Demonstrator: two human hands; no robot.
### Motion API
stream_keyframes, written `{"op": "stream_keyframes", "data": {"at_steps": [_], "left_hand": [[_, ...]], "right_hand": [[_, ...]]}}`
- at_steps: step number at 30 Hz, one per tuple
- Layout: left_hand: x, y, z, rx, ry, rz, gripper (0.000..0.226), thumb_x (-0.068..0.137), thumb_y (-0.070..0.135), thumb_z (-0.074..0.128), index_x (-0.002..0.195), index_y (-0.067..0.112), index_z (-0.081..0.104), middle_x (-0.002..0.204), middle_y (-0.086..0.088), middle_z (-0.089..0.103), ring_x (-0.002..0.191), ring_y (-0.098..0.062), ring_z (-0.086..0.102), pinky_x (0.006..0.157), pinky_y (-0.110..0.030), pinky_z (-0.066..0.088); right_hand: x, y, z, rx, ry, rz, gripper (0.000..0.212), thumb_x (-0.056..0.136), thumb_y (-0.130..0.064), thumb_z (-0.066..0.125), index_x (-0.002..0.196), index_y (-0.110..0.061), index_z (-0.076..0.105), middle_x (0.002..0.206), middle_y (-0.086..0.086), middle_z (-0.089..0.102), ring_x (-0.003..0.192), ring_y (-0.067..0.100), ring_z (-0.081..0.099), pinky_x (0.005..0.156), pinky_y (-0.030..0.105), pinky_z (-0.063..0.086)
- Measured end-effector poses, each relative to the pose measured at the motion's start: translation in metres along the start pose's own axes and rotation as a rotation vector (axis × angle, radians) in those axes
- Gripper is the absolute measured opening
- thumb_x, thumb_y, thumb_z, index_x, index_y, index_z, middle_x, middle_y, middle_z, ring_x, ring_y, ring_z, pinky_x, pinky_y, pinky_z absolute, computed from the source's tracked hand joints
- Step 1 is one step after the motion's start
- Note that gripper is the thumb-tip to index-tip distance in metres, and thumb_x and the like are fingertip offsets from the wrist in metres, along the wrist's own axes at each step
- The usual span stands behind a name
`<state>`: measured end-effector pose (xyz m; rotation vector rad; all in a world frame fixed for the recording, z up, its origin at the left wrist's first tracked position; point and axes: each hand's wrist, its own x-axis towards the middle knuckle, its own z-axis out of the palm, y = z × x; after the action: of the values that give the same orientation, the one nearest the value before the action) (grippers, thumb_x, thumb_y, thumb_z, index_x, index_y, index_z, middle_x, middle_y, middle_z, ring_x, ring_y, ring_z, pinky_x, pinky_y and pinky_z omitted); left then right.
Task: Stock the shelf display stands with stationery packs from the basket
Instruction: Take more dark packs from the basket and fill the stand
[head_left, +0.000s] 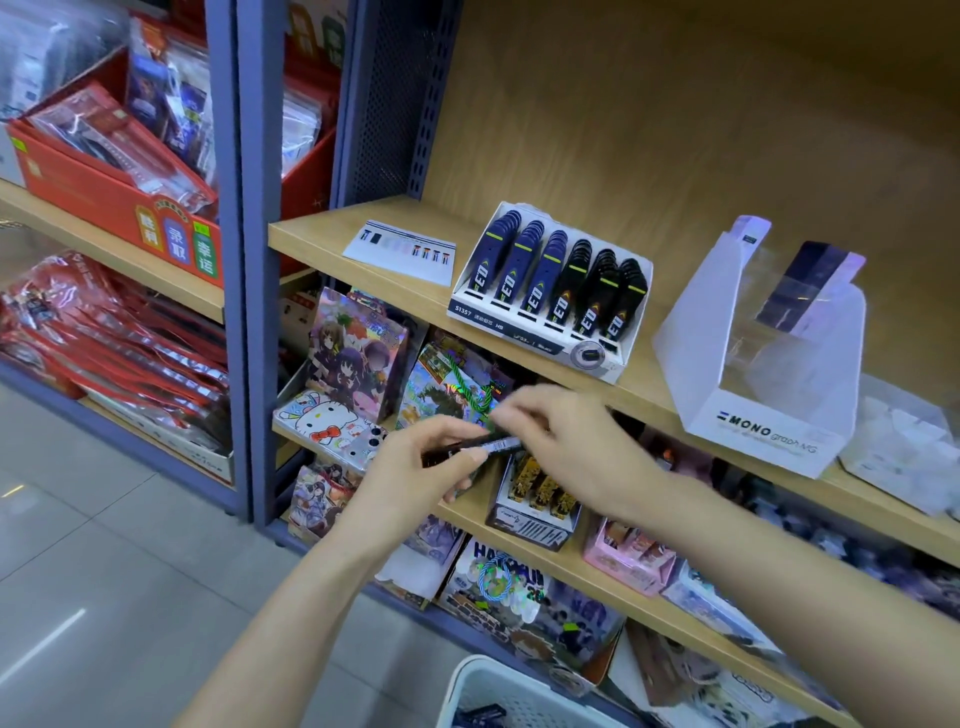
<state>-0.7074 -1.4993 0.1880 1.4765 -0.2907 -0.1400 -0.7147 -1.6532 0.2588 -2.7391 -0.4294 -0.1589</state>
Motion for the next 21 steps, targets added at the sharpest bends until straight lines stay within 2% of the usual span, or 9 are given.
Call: {"op": "stream_keyframes", "data": {"at_steps": [2,3,6,10,14,16,18,20,21], "left_hand": [[-0.002,0.003,0.004,-0.042,0.076,-0.009,0.012,0.085,0.004,0.066,0.093,0.011,0.060,0.067,0.000,0.062,0.046,-0.003,0.050,0.051,-0.014,0.044],[-0.003,0.004,0.005,-0.098,0.122,-0.022,0.015,0.084,0.003,0.067,0.094,0.008,0.058,0.067,-0.003,0.062,0.046,-0.004,0.052,0.051,-0.013,0.044],[-0.005,0.005,0.010,-0.242,0.199,-0.026,0.015,0.085,0.003,0.066,0.096,0.007,0.057,0.068,-0.003,0.061,0.052,-0.007,0.057,0.055,-0.014,0.048],[-0.013,0.008,0.021,-0.217,0.169,0.087,0.010,0.091,0.003,0.057,0.099,0.009,0.059,0.066,-0.001,0.058,0.054,-0.006,0.053,0.055,-0.015,0.047],[-0.023,0.008,0.032,-0.122,0.050,0.163,0.018,0.091,0.000,0.056,0.096,0.016,0.061,0.064,0.008,0.059,0.058,-0.006,0.053,0.058,-0.019,0.048],[-0.025,0.006,0.035,-0.047,0.026,0.177,0.020,0.089,0.004,0.062,0.095,0.023,0.064,0.071,0.009,0.062,0.062,-0.007,0.055,0.062,-0.026,0.051],[-0.025,0.004,0.036,0.080,0.041,0.206,0.018,0.085,0.017,0.069,0.092,0.034,0.067,0.086,0.009,0.065,0.068,-0.007,0.055,0.068,-0.027,0.052],[-0.023,0.004,0.038,0.194,0.058,0.236,0.020,0.087,0.020,0.067,0.095,0.039,0.066,0.098,0.007,0.062,0.075,-0.004,0.055,0.072,-0.016,0.046],[-0.021,0.007,0.038,0.231,0.065,0.248,0.021,0.090,0.019,0.063,0.098,0.039,0.064,0.101,0.008,0.060,0.079,-0.002,0.055,0.074,-0.013,0.044]], "right_hand": [[-0.011,0.004,0.011,0.193,-0.060,0.078,0.017,0.096,-0.025,0.052,0.089,-0.018,0.066,0.071,-0.009,0.064,0.062,0.000,0.059,0.060,0.012,0.045],[-0.015,0.005,0.015,0.295,-0.058,0.117,0.014,0.095,-0.021,0.055,0.086,-0.018,0.066,0.069,-0.008,0.065,0.059,0.000,0.060,0.057,0.011,0.045],[-0.028,0.006,0.024,0.511,-0.084,0.202,0.017,0.094,-0.017,0.056,0.079,-0.021,0.061,0.070,-0.004,0.069,0.061,0.004,0.065,0.063,0.018,0.053],[-0.045,0.004,0.030,0.457,-0.079,0.159,0.015,0.095,-0.024,0.056,0.080,-0.020,0.058,0.083,0.000,0.070,0.075,0.001,0.064,0.080,0.026,0.053],[-0.056,0.001,0.022,0.537,-0.039,0.140,0.015,0.097,-0.022,0.051,0.091,-0.016,0.063,0.087,-0.003,0.069,0.079,0.004,0.061,0.079,0.023,0.046],[-0.063,0.001,0.017,0.544,-0.018,0.133,0.013,0.096,-0.020,0.052,0.087,-0.019,0.061,0.086,-0.002,0.069,0.080,0.009,0.063,0.078,0.028,0.047],[-0.071,0.002,0.012,0.533,-0.009,0.126,0.017,0.094,-0.018,0.055,0.082,-0.029,0.053,0.081,-0.010,0.067,0.075,0.001,0.062,0.075,0.025,0.051],[-0.077,0.005,0.004,0.520,-0.006,0.137,0.019,0.094,-0.016,0.056,0.086,-0.030,0.047,0.079,-0.020,0.065,0.076,-0.005,0.062,0.073,0.018,0.051],[-0.077,0.008,-0.001,0.524,0.007,0.153,0.017,0.094,-0.014,0.054,0.092,-0.029,0.045,0.084,-0.019,0.065,0.082,-0.003,0.064,0.076,0.018,0.052]]}}
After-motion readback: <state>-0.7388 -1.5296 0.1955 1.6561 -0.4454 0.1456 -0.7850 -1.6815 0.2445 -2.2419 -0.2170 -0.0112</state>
